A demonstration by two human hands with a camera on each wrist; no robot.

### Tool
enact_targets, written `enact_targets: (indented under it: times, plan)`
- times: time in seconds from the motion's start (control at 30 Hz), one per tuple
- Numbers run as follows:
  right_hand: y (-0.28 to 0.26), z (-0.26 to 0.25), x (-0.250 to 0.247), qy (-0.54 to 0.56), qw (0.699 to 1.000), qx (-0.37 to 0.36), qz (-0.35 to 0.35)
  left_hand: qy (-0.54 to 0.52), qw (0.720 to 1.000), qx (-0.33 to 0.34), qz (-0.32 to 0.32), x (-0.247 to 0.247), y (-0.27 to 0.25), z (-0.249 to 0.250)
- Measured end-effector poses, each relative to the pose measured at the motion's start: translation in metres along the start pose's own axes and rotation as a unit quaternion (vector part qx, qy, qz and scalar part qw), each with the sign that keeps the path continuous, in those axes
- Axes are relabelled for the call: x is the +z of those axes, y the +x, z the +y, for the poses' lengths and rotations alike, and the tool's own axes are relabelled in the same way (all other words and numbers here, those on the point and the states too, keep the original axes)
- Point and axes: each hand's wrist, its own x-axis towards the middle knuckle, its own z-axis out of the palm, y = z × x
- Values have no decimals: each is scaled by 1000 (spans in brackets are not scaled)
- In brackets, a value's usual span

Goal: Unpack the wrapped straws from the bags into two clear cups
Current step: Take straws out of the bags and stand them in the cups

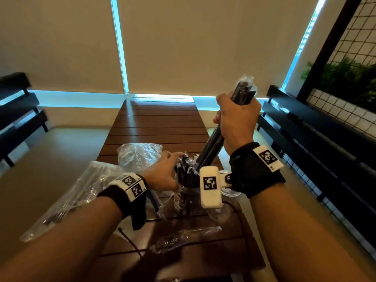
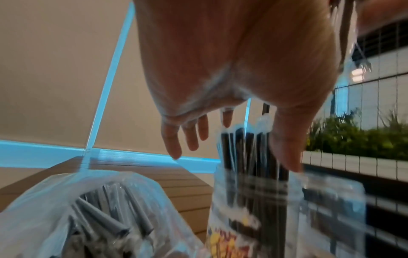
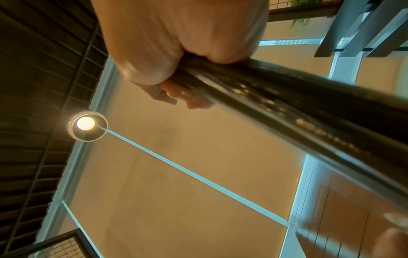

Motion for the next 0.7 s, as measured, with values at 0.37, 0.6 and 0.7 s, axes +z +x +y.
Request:
enact_targets:
  times: [0.37, 0.6, 0.7]
  plan:
    - [-6, 89, 12, -113, 992, 23, 40, -30, 999, 25, 35, 28, 23, -3]
    - [-22, 122, 25, -135, 990, 29, 20, -62, 994, 59, 60, 31, 31, -19]
    - [-34, 136, 20, -166, 986, 24, -17, -71, 993, 61, 70, 33, 30, -19]
